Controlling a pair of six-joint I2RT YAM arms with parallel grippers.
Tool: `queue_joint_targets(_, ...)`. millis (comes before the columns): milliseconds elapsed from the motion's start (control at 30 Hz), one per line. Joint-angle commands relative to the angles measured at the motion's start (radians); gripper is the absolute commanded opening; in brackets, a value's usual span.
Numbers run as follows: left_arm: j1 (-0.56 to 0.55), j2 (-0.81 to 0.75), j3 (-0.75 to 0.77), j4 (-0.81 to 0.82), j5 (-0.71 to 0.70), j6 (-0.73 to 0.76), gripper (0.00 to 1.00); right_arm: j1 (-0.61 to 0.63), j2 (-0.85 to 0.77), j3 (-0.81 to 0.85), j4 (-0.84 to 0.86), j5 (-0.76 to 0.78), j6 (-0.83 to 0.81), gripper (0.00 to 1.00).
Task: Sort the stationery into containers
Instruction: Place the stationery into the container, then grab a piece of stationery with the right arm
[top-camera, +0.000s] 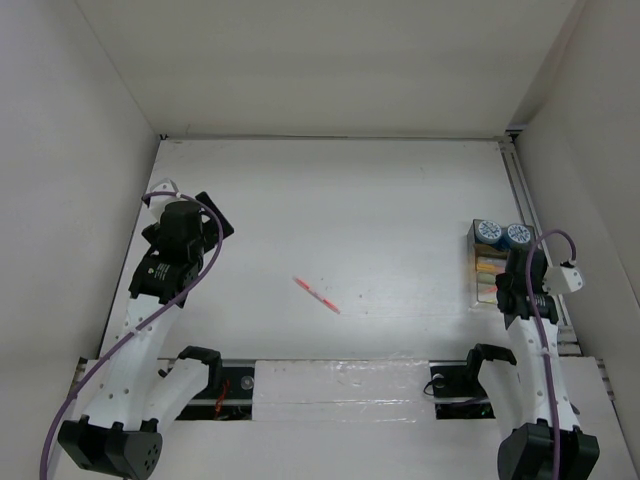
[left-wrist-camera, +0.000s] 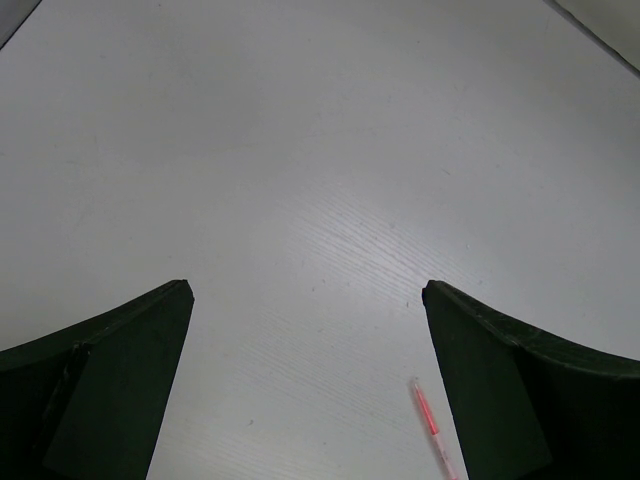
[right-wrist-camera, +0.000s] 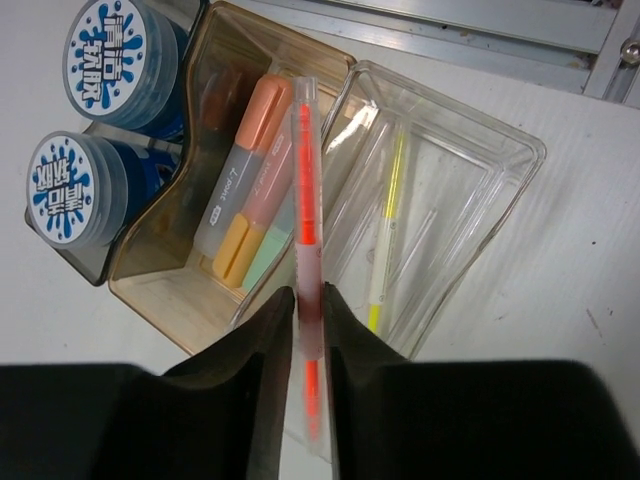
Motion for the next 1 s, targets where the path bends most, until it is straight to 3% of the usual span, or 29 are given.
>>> queue_joint_targets(0, -0.004, -0.006, 0.029, 0.022, 0.002, 0.011, 1.0, -0.006, -0.015, -0.01, 0.035, 0.002, 0.01, 0.27)
queue_joint_targets(67, -0.004, 0.003, 0.029, 0.022, 0.002, 0.011, 1.0, -0.006, -0.015, -0.011, 0.035, 0.002, 0.01, 0.41)
queue_joint_targets(200, -0.004, 0.003, 0.029, 0.022, 0.002, 0.011, 1.0, -0.006, -0.015, -0.011, 0.035, 0.002, 0.01, 0.56)
queue_joint_targets(733, -0.004, 0.003, 0.029, 0.022, 0.002, 0.011, 1.0, -0.006, -0.024, -0.021, 0.058, 0.022, -0.006, 0.57)
queue_joint_targets(867, -0.004, 0.003, 0.029, 0.022, 0.002, 0.011, 1.0, -0.006, -0.064, -0.021, 0.245, -0.246, -0.255, 0.6)
queue_joint_targets(900, -0.004, 0.012, 0.029, 0.022, 0.002, 0.011, 1.0, -0.006, -0.076, -0.038, 0.362, -0.391, -0.305, 0.65)
queue_joint_targets(967, -0.004, 0.012, 0.029, 0.022, 0.002, 0.011, 1.0, -0.006, -0.086, -0.032, 0.395, -0.483, -0.388, 0.68)
